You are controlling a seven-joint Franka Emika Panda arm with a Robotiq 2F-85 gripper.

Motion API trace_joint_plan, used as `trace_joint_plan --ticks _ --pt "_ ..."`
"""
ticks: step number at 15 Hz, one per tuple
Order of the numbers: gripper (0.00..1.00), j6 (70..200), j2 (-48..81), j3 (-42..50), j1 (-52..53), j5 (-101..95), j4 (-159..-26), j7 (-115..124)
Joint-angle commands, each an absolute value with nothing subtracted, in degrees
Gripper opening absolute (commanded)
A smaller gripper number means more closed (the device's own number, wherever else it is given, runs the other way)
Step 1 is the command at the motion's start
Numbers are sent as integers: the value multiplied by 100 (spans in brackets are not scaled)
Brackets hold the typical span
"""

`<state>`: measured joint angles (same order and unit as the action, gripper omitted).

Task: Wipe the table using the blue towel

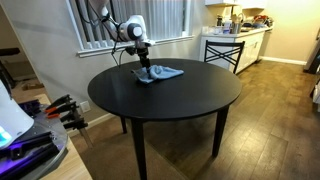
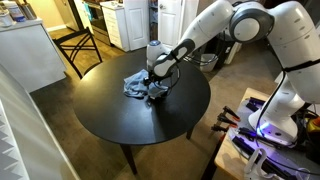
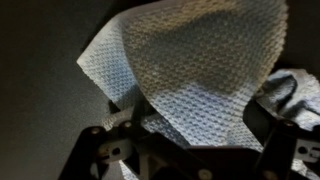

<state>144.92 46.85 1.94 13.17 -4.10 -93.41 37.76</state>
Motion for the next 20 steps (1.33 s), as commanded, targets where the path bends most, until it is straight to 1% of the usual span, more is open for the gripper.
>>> trace_joint_plan --ticks 1,2,3,8,14,17,18,19,20 --pt "100 14820 5256 398 1406 -239 -8983 3831" --pt "75 14975 5405 426 1404 -231 -8902 3815" --pt "74 15025 5528 438 1403 -218 -8806 3782" --pt "41 14964 5856 508 1486 -236 -8390 3745" --pt "4 14591 6018 666 1619 -271 -8148 3819" --pt "0 14230 5789 925 1603 -288 -8366 4144" --pt "0 14154 5738 1084 1648 -335 -8437 4389" --pt "2 14069 5661 1225 1668 -378 -8549 4611" --pt "0 13990 5631 1356 1681 -434 -8613 4794"
